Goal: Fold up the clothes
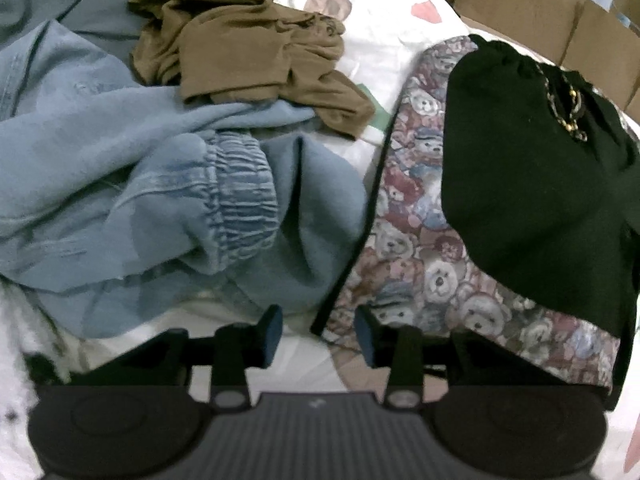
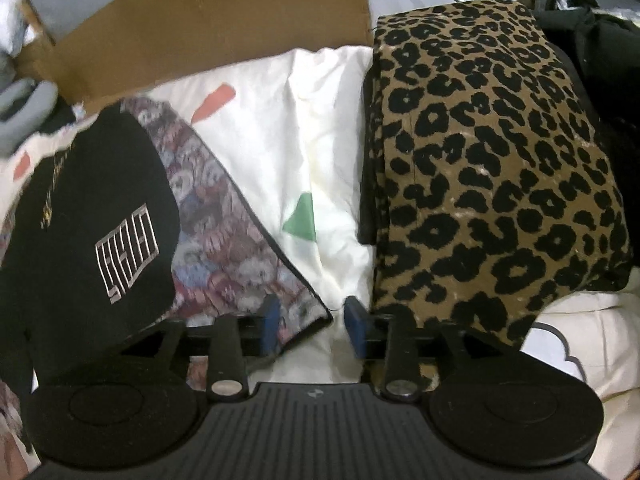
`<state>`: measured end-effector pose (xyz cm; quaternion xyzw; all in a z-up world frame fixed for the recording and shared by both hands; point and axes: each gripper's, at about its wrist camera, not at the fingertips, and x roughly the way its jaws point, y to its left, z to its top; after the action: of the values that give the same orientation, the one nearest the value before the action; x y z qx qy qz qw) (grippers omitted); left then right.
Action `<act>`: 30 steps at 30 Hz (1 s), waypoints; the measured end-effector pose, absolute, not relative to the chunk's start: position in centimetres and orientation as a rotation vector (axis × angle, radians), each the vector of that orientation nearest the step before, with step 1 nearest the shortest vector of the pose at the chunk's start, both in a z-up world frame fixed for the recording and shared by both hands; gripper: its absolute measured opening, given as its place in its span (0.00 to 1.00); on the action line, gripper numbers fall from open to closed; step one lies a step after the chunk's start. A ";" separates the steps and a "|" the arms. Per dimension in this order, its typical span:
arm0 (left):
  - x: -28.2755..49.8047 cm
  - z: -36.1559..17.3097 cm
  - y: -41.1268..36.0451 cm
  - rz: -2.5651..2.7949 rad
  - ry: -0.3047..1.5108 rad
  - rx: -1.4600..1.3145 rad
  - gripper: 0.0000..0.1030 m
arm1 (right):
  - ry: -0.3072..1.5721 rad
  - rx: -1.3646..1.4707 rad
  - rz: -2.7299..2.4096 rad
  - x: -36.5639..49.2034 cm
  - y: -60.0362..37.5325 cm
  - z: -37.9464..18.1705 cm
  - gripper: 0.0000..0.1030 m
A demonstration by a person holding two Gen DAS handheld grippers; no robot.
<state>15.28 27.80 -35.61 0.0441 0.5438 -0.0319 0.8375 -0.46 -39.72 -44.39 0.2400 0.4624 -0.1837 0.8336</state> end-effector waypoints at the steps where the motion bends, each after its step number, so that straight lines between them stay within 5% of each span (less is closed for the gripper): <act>1: 15.3 -35.8 27.8 -0.069 1.146 0.085 0.44 | 0.985 0.513 -0.391 -0.3 -39.9 -44.7 0.43; 7: 15.3 -37.1 28.3 -0.055 1.141 0.033 0.46 | 0.995 0.554 -0.376 0.4 -40.8 -46.9 0.38; 9: 15.2 -37.4 28.4 -0.051 1.143 0.036 0.46 | 1.008 0.536 -0.369 0.7 -40.6 -47.0 0.10; 11: 15.2 -37.5 28.5 -0.051 1.146 0.043 0.46 | 1.015 0.491 -0.371 1.1 -40.3 -46.5 0.06; 28: 14.7 -38.8 29.6 -0.104 1.110 -0.011 0.45 | 1.031 0.382 -0.473 1.6 -39.1 -43.9 0.12; 30: 14.7 -39.1 29.8 -0.115 1.104 -0.030 0.37 | 1.023 0.402 -0.472 1.4 -38.7 -43.3 0.13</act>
<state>14.65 29.75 -39.09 -0.0141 0.5242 -0.0547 0.8497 1.40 -38.72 -43.26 0.1891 0.4816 -0.2224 0.8263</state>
